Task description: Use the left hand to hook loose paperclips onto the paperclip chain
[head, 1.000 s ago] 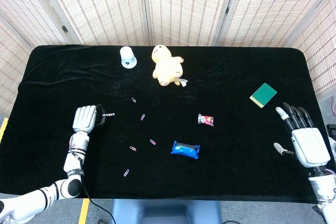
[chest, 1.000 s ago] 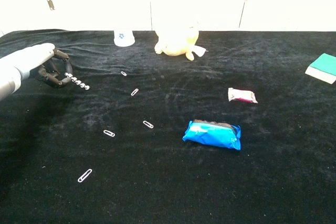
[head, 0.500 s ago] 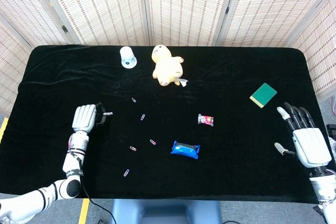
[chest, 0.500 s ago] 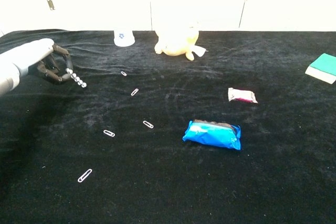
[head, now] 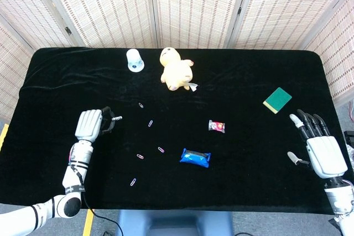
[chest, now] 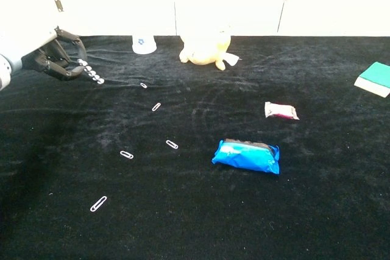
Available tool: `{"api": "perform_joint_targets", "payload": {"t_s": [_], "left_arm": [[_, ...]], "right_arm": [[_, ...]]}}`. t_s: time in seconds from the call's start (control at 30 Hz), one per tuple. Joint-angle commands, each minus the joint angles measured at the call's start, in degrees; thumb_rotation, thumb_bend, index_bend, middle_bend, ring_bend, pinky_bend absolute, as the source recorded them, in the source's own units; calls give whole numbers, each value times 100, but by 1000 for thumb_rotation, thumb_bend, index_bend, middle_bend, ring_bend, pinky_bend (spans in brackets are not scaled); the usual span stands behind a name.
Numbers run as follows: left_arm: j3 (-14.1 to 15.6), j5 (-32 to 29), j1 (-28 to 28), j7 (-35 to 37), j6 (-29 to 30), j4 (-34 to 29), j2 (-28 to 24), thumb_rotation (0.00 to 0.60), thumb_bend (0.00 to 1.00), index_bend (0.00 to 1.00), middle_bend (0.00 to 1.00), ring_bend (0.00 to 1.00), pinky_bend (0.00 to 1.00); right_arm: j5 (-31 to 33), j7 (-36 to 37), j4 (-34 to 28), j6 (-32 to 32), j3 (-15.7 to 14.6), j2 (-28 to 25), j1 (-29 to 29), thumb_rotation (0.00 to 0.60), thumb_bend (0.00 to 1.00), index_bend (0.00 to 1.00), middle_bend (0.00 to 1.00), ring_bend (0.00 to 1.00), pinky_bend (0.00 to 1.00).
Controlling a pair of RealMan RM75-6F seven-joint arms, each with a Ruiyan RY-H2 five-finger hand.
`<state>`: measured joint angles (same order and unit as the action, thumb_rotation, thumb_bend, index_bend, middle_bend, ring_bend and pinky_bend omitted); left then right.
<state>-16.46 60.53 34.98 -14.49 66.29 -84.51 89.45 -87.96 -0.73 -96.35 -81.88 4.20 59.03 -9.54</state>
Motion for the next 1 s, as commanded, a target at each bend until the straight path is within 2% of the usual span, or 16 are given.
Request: {"api": "perform_joint_targets", "payload": {"t_s": [0.03, 0.6, 1.0], "left_arm": [[42, 38, 35, -8, -40, -9, 49, 600, 642, 751, 1000, 1000, 1000], [34, 83, 540, -242, -436, 208, 580, 600, 644, 751, 1000, 1000, 1000], [-8, -2, 974, -240, -870, 821, 1087, 600, 647, 751, 1000, 1000, 1000]], "right_arm": [[-7, 12, 6, -21, -7, -4, 16, 600, 230, 0, 0, 0, 0], [35, 377, 214, -158, -15, -57, 143, 600, 230, 0, 0, 0, 0], [154, 577, 358, -172, -1, -89, 221, 600, 231, 0, 0, 0, 0]]}}
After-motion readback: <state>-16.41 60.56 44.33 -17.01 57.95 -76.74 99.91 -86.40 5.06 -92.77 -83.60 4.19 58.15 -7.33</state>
